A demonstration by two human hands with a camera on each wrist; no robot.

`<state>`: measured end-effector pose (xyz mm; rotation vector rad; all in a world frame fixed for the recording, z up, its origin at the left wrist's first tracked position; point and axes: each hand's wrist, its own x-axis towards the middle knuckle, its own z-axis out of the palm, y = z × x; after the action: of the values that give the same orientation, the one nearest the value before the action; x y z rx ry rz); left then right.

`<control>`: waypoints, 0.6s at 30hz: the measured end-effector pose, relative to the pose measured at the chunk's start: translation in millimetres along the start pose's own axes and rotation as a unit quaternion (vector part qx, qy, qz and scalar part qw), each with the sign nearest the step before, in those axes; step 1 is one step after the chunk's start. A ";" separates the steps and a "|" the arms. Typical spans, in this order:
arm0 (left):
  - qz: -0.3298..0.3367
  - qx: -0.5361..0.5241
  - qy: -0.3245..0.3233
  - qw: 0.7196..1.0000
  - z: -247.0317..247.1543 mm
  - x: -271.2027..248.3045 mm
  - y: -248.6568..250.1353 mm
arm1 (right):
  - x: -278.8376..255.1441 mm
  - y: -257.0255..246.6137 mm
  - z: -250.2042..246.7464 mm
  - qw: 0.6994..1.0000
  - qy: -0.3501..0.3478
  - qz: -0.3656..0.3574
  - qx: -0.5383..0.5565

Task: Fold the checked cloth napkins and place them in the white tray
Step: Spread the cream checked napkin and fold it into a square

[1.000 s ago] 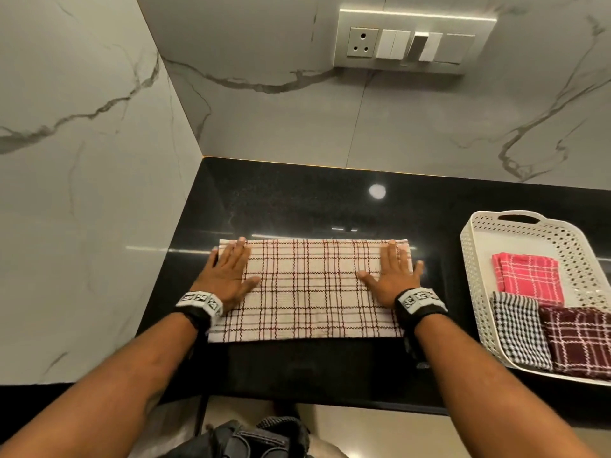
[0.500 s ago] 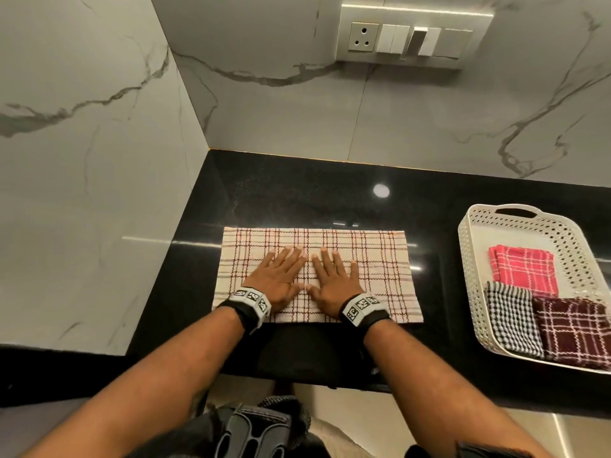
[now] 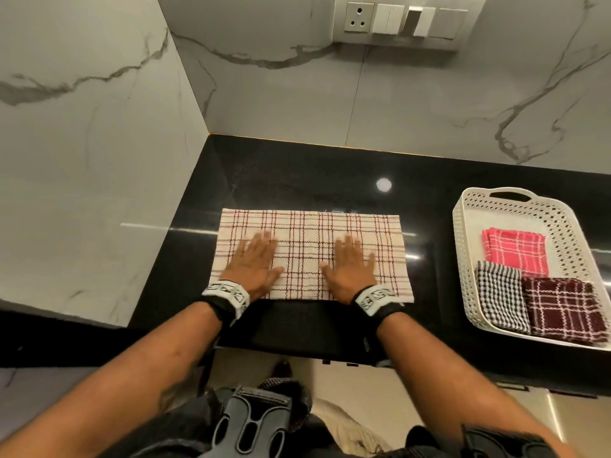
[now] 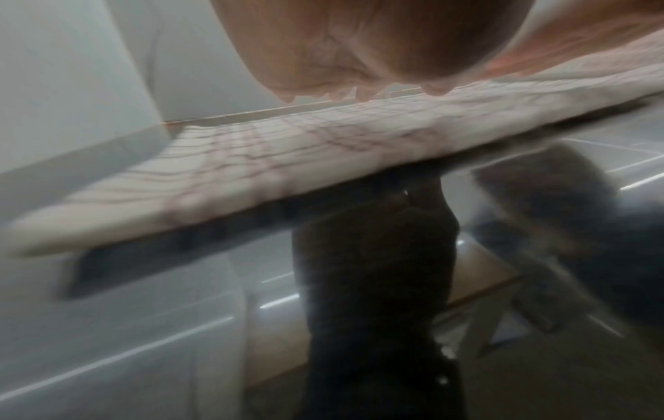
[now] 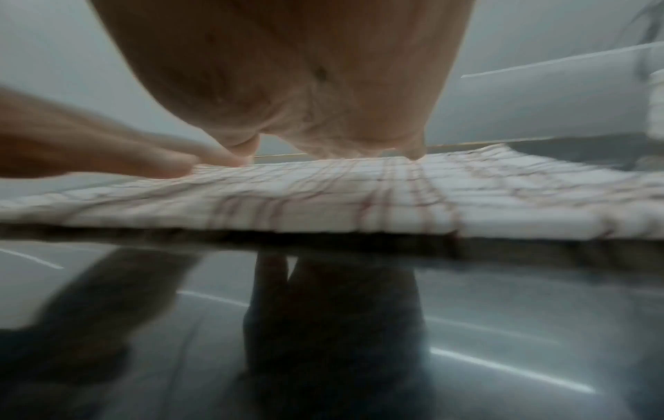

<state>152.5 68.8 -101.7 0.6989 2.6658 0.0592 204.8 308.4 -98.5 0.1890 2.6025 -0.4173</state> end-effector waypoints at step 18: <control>-0.125 -0.026 0.013 0.992 52.8 -61.4 -56.7 | -44.8 113.5 23.7 0.998 0.017 0.055 0.003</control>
<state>195.1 -13.2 -136.5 0.3466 2.7431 0.0709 277.9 405.2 -125.3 0.3415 2.6096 -0.3861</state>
